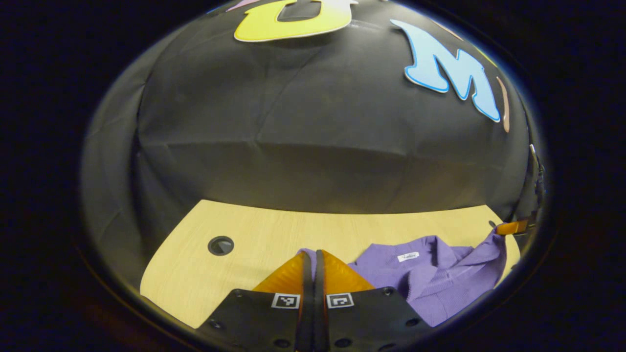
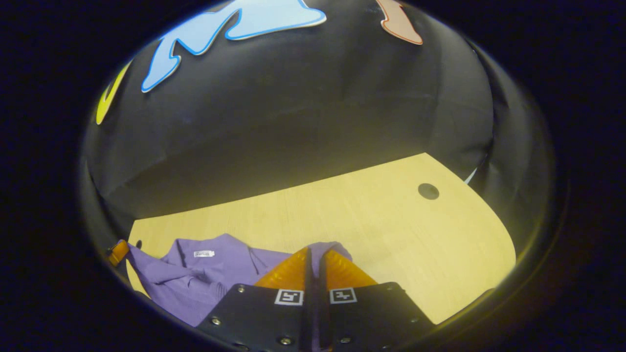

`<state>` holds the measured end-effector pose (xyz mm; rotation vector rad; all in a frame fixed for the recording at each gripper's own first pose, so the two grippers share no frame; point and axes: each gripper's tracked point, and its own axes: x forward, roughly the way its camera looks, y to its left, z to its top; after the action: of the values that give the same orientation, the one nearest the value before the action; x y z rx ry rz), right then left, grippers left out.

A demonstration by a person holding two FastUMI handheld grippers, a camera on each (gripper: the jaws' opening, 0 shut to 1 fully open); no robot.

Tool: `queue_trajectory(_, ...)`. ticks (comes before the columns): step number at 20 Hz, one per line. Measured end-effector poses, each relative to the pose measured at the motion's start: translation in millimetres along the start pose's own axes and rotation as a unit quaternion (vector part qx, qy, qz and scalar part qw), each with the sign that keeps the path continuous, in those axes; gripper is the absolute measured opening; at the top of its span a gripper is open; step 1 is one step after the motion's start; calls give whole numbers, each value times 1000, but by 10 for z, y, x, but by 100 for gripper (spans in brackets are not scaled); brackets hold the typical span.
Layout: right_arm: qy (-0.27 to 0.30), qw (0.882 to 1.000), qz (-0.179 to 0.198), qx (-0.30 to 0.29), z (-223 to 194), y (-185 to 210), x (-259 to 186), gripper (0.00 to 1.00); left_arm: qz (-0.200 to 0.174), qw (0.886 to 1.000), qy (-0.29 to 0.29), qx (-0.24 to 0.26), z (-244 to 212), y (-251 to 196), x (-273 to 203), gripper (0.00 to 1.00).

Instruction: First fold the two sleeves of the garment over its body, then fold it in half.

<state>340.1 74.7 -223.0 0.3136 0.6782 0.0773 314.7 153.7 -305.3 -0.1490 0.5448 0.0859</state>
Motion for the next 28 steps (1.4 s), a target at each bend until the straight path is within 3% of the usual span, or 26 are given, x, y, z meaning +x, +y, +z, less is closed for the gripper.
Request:
queue_trajectory(6,0,1000,-11,-13,-21,10,11,9,14,1000,22,10,-162,13,67,9)
queue_trajectory(8,-8,1000,-10,-25,6,27,-19,10,11,1000,27,5,-189,-22,40,23)
queue_trajectory(9,-12,999,-12,-31,22,16,-50,23,8,1000,25,-1,-183,-49,5,28)
queue_trajectory(10,-13,999,-10,-36,22,27,-103,26,6,1000,20,-6,-162,-65,-31,36)
queue_trajectory(13,-24,998,-3,-49,79,24,-260,59,0,1000,10,-9,-105,-159,-201,53)
queue_trajectory(14,-29,998,0,-52,91,45,-333,62,-1,1000,4,-6,-79,-197,-263,60)
queue_trajectory(17,-56,996,17,-64,190,116,-596,90,3,1000,-11,7,-14,-303,-498,79)
queue_trajectory(19,-78,993,21,-82,256,106,-800,90,3,1000,-18,9,23,-391,-674,92)
queue_trajectory(21,-99,990,26,-96,298,112,-1042,86,5,1000,-27,13,65,-481,-864,95)
queue_trajectory(23,-125,986,38,-104,351,165,-1296,96,6,999,-43,21,142,-570,-1084,96)
queue_trajectory(28,-182,971,49,-143,384,203,-1967,95,-1,994,-101,31,449,-868,-1780,94)
